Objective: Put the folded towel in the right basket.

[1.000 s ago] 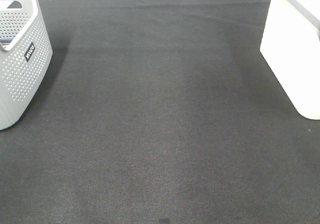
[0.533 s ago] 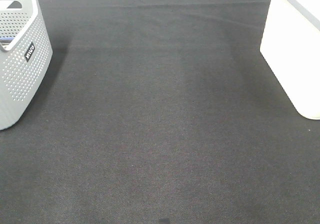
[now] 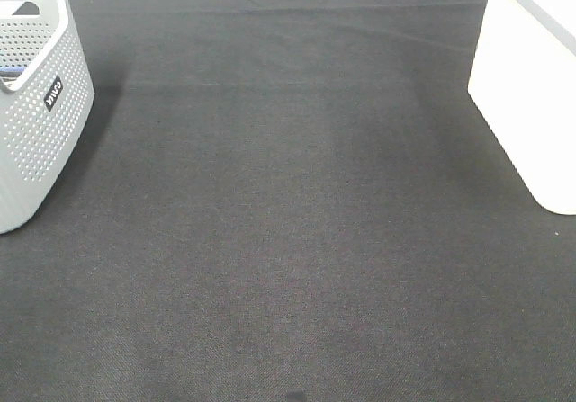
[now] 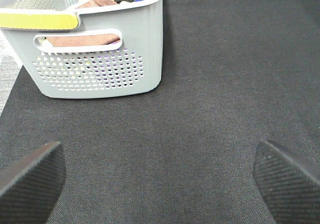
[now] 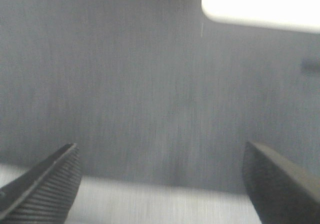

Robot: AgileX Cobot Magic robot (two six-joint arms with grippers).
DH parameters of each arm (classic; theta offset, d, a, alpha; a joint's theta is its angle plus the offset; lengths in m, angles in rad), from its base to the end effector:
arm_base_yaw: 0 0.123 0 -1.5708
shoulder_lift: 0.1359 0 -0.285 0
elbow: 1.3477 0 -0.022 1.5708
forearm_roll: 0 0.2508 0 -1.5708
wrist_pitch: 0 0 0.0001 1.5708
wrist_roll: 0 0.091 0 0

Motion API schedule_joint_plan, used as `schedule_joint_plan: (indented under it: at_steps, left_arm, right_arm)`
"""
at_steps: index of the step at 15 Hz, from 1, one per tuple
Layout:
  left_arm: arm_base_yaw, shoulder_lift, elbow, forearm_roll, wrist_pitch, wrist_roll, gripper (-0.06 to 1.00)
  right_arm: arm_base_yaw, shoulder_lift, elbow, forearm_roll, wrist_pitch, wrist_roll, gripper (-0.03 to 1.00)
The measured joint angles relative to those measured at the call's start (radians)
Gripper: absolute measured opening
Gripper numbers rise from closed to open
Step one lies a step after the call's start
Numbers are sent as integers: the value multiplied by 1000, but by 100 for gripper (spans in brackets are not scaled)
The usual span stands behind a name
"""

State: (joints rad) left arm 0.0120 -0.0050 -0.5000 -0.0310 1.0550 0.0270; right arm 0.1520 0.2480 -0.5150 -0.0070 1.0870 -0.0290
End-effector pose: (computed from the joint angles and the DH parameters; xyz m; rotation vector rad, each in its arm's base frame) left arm -0.0054 -0.0025 0.2778 0.0167 2.0332 -0.0125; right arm 0.0306 0.0041 0.2764 -0.2088 2.2947 0.0543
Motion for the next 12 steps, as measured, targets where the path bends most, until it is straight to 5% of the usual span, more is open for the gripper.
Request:
schedule_joint_plan:
  at_steps: [12]
  left_arm:
    - [0,0,0,0,0,0,97]
  right_arm:
    - [0,-31,7,67,-18,-87,82]
